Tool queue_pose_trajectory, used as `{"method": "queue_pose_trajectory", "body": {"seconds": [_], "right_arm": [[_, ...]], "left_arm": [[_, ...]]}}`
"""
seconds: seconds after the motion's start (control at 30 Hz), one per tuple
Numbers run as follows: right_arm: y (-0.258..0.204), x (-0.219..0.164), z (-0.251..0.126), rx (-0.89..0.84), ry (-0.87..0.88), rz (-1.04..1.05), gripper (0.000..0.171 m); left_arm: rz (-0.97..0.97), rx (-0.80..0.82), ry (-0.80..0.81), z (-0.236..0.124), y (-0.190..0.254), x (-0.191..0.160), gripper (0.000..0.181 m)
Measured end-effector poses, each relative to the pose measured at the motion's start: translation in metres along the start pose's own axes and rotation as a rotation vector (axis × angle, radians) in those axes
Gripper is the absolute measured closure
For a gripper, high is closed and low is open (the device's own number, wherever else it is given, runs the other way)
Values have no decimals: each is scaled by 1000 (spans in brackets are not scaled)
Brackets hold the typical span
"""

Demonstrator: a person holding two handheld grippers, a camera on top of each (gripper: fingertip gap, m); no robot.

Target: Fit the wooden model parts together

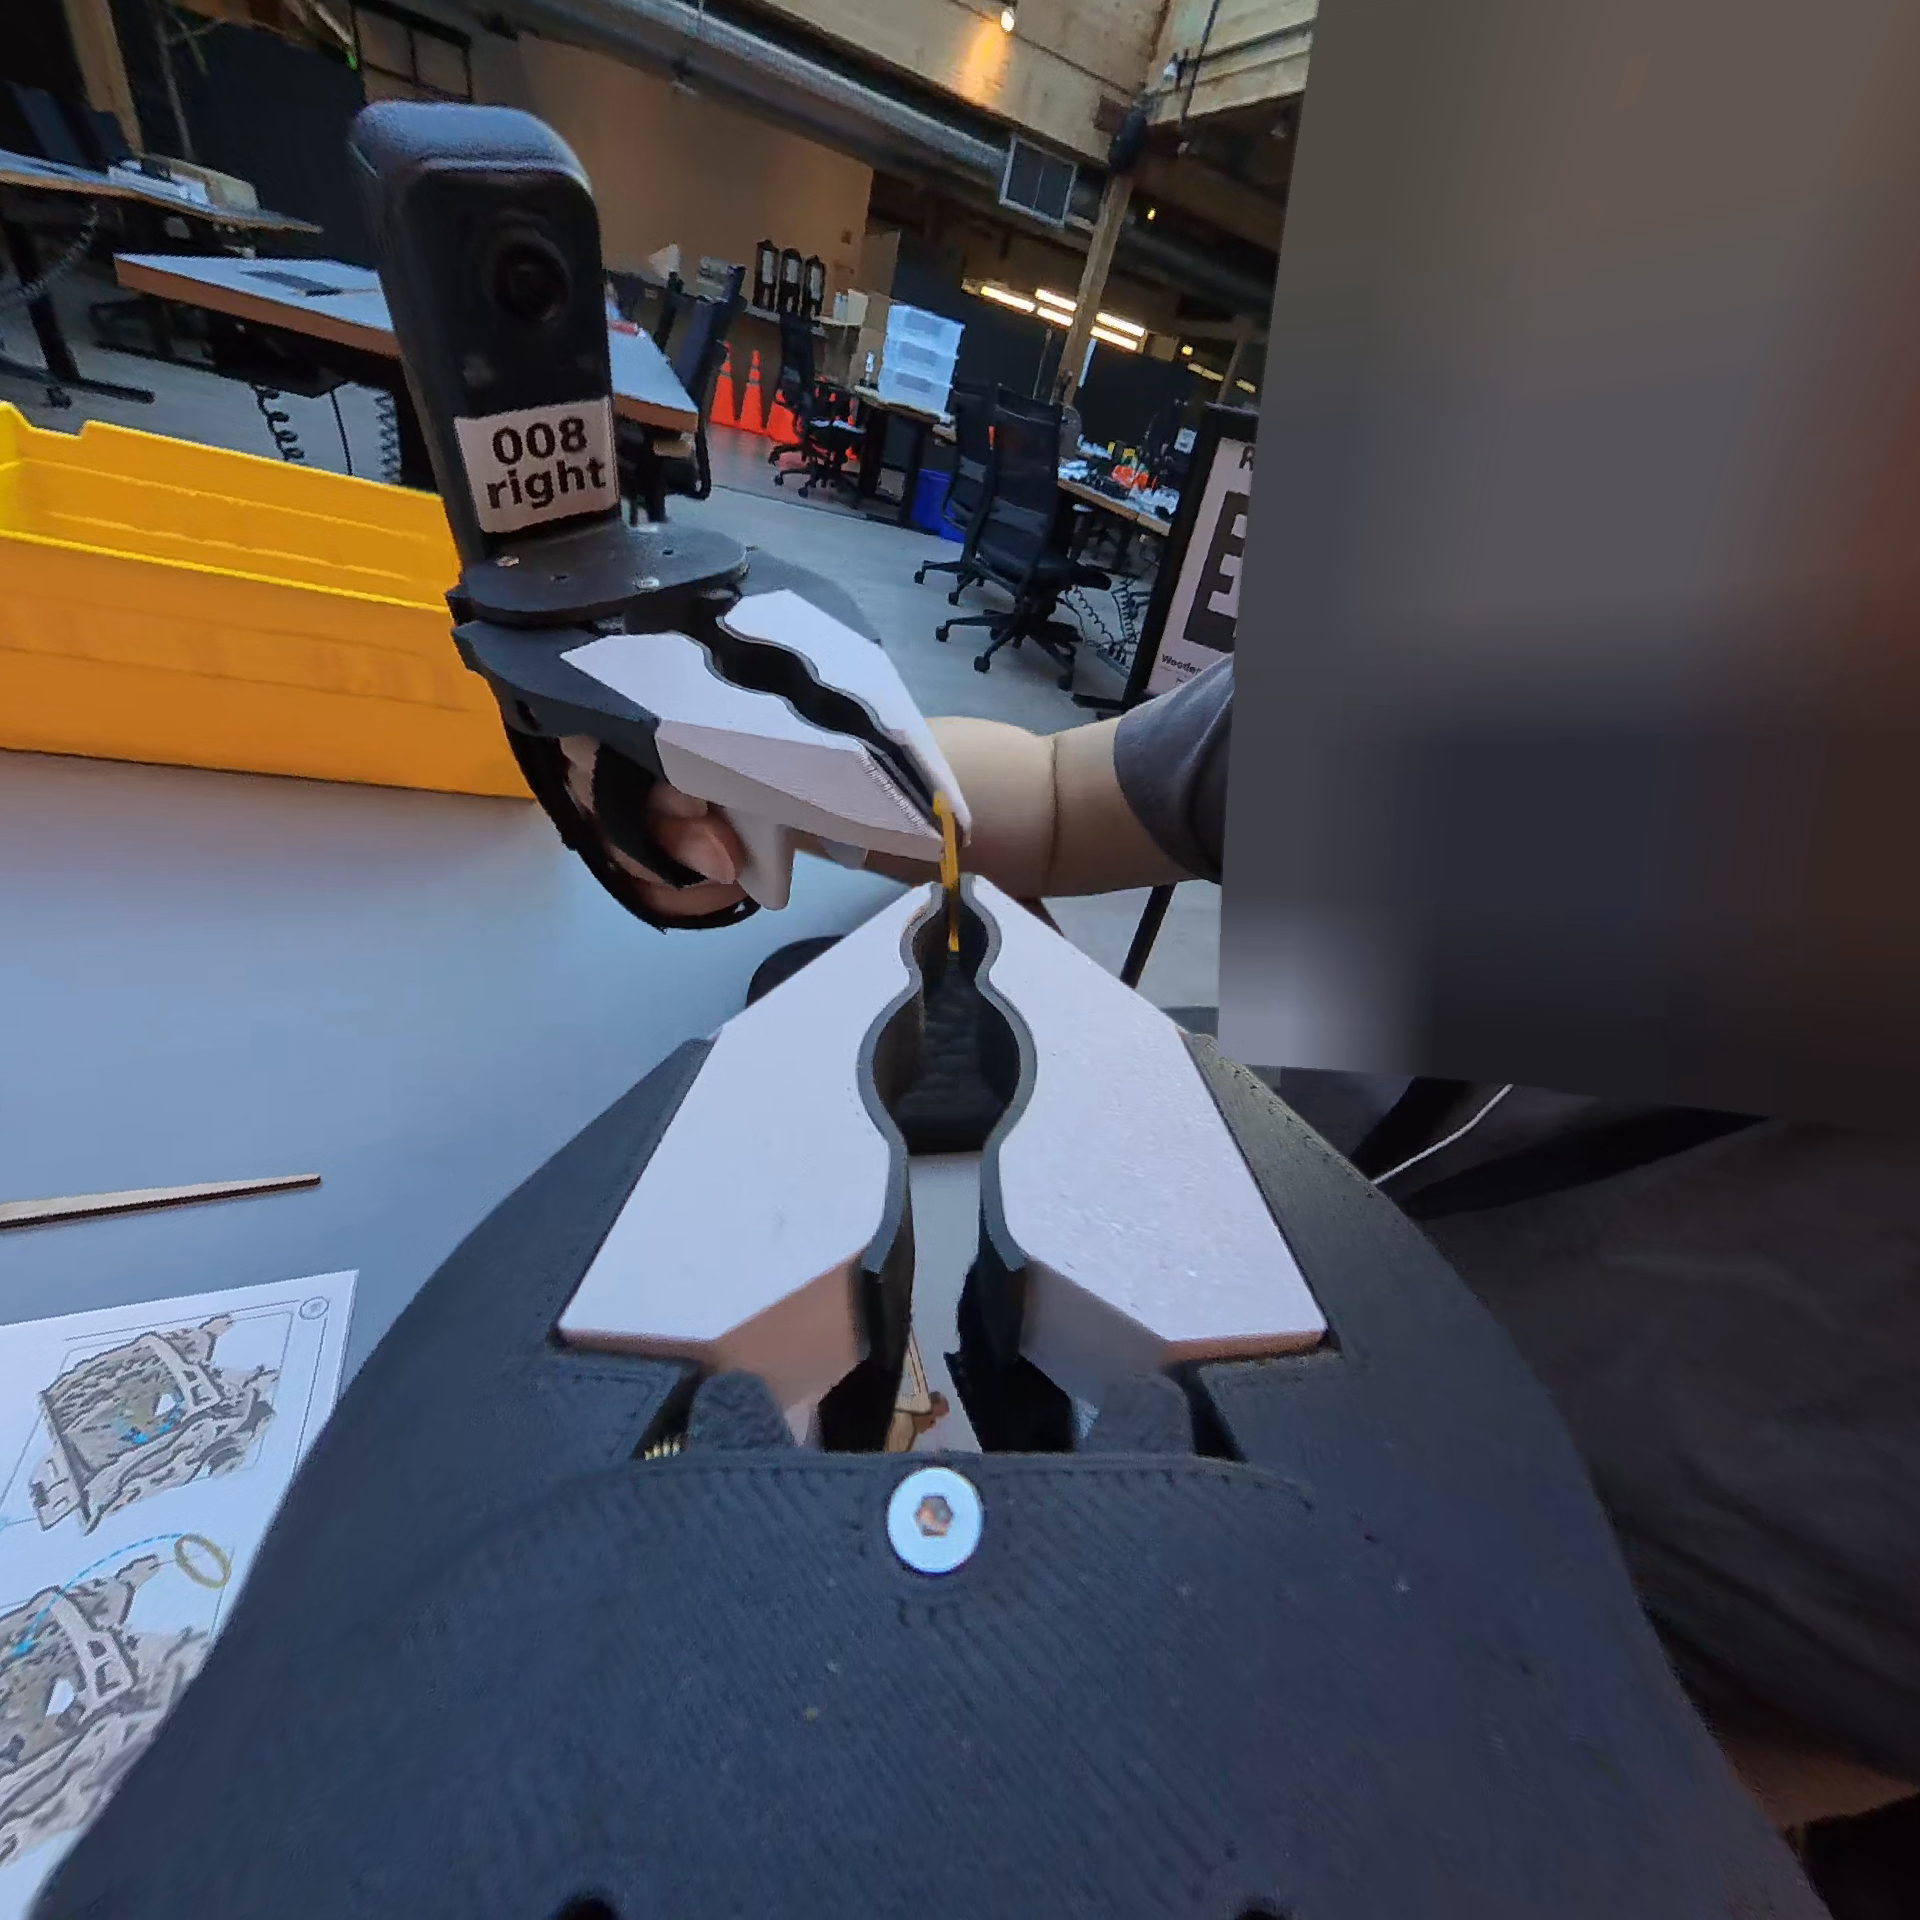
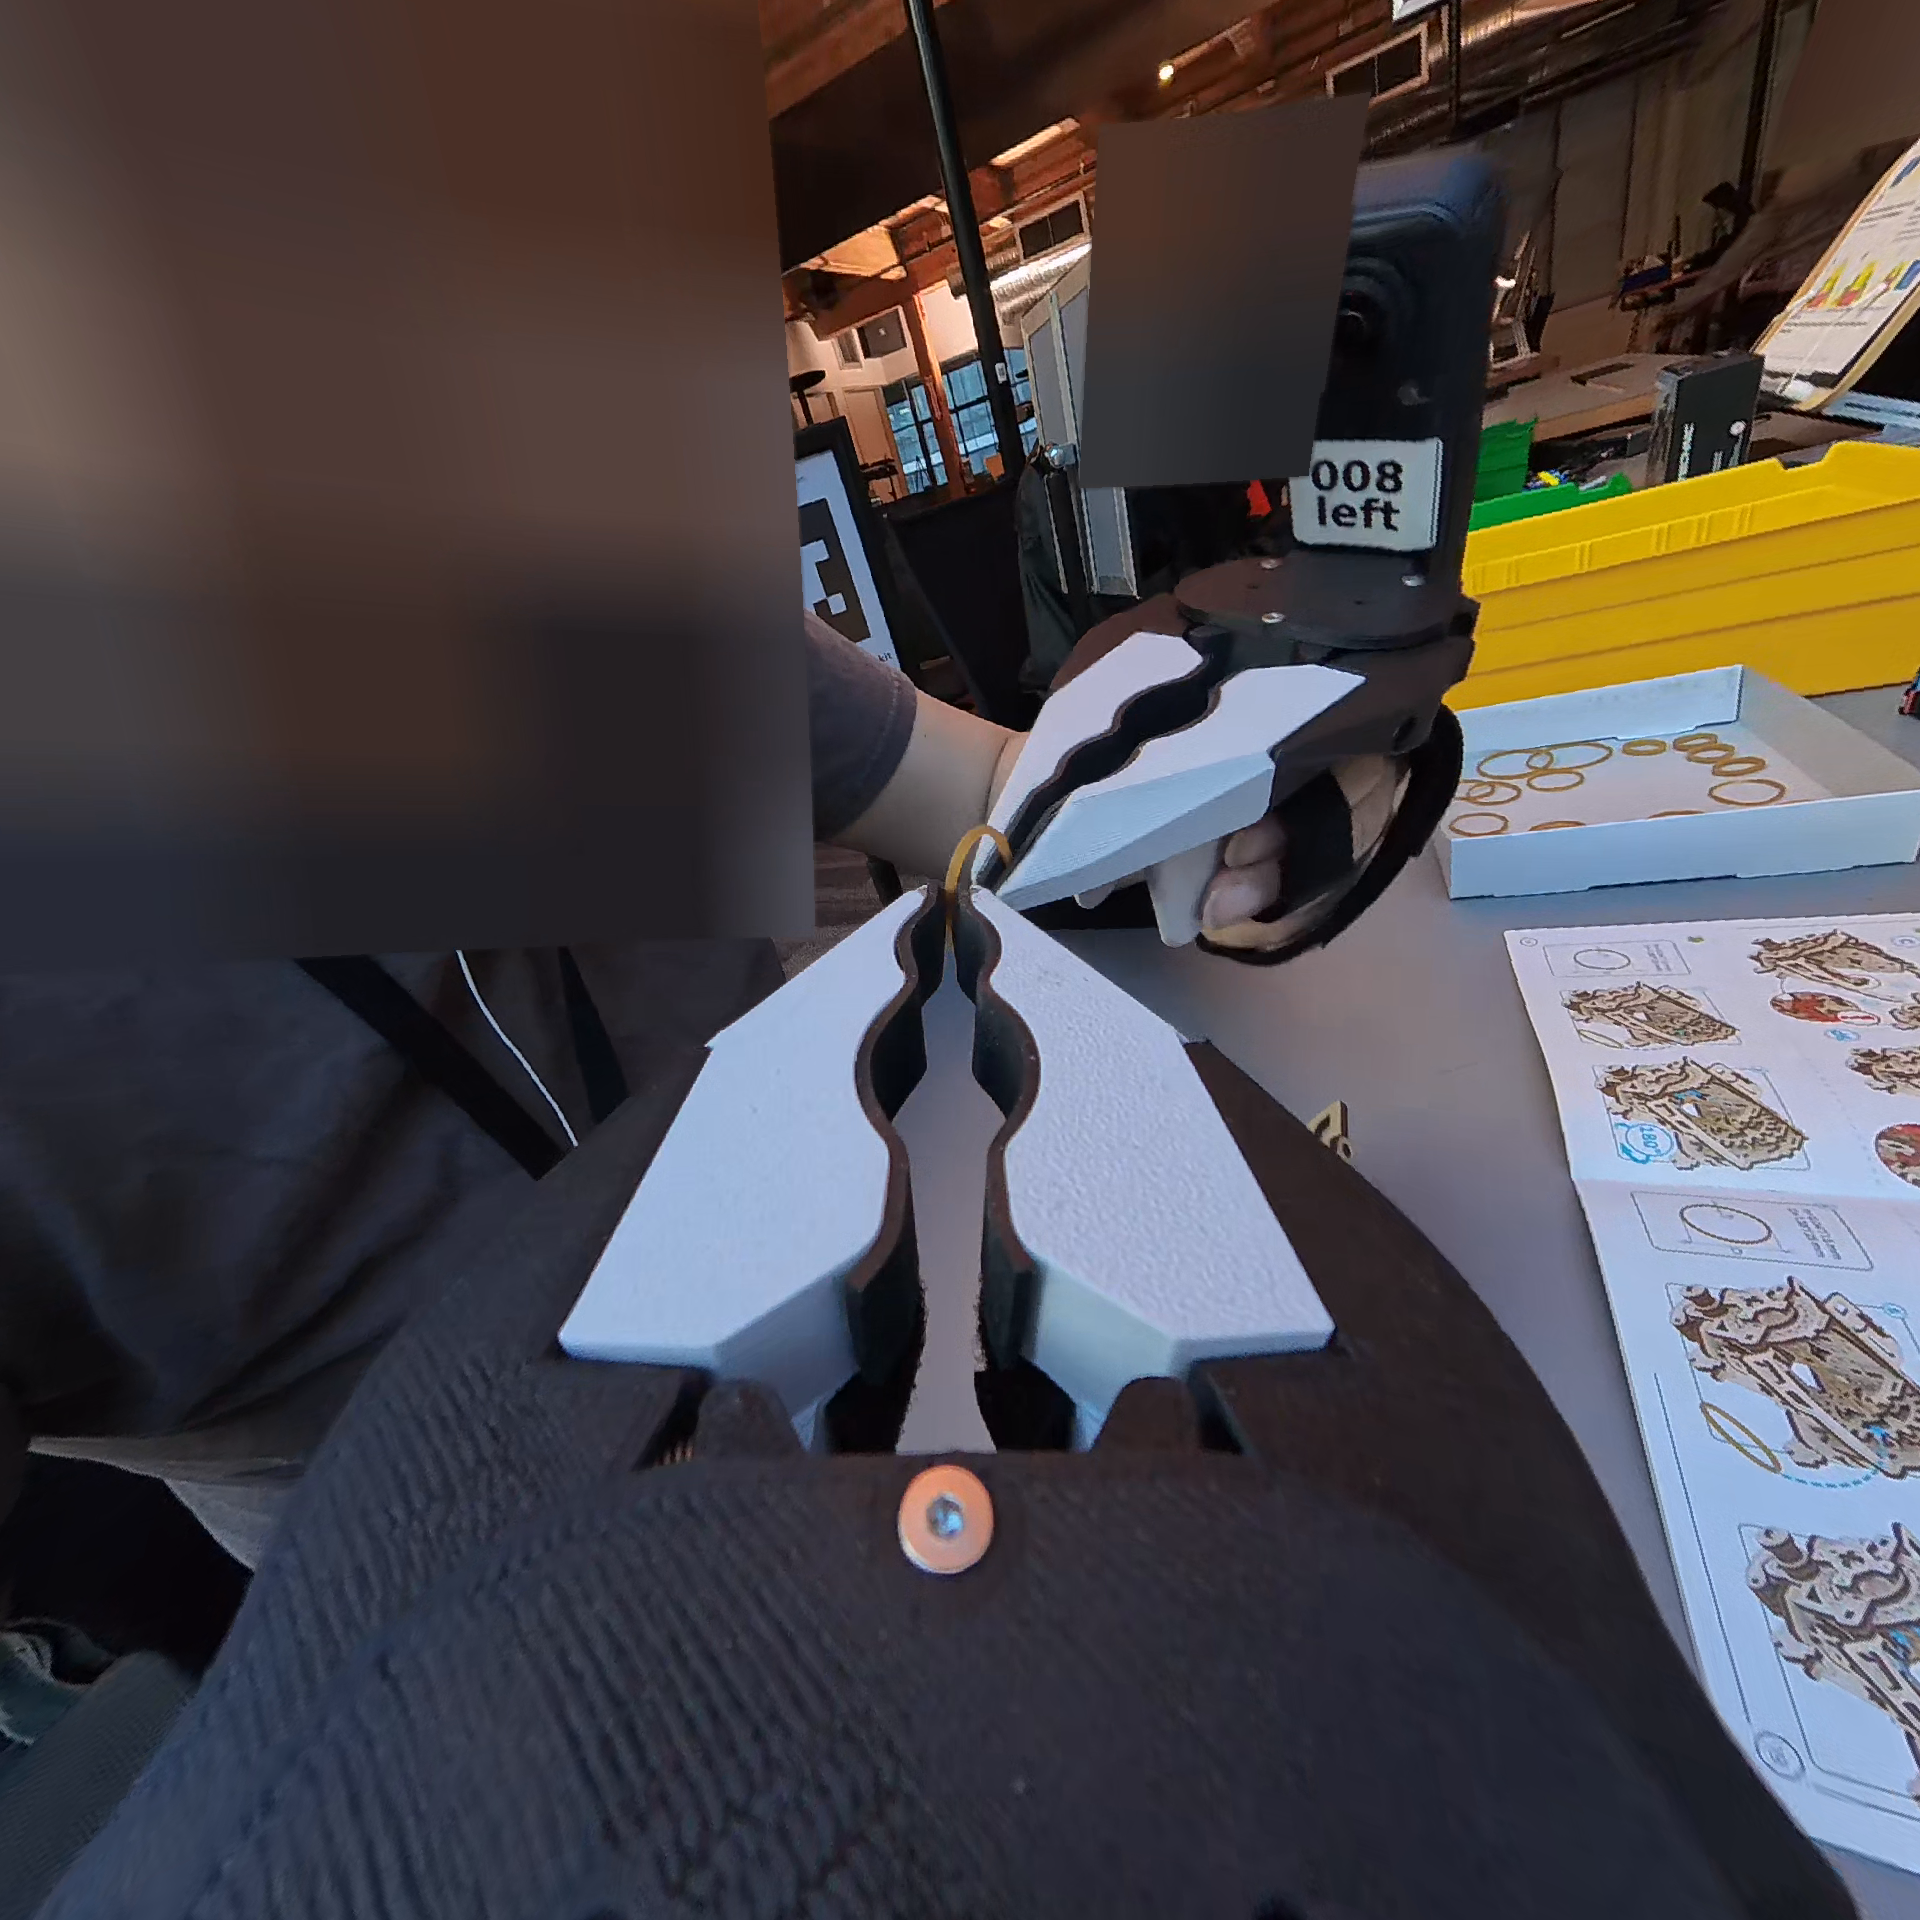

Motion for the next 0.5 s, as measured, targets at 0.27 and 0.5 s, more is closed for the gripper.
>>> {"method": "queue_pose_trajectory", "body": {"seconds": [0.27,0.5], "right_arm": [[2,-8,-15,-249,-243,-208,143],[0,-7,-14,-294,-380,-281,143]], "left_arm": [[-206,287,-314,1,-4,-11,181],[-516,351,-445,7,-8,-16,181]]}}
Point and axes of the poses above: each gripper's, where its closed fingertips meet, z out along the fingers, x out of its top, y = z × x across the jaws, the point moved 10 cm from there along -z, back along the fingers, and after that the axes turned 1 degree about -y, right-handed, at the moved point
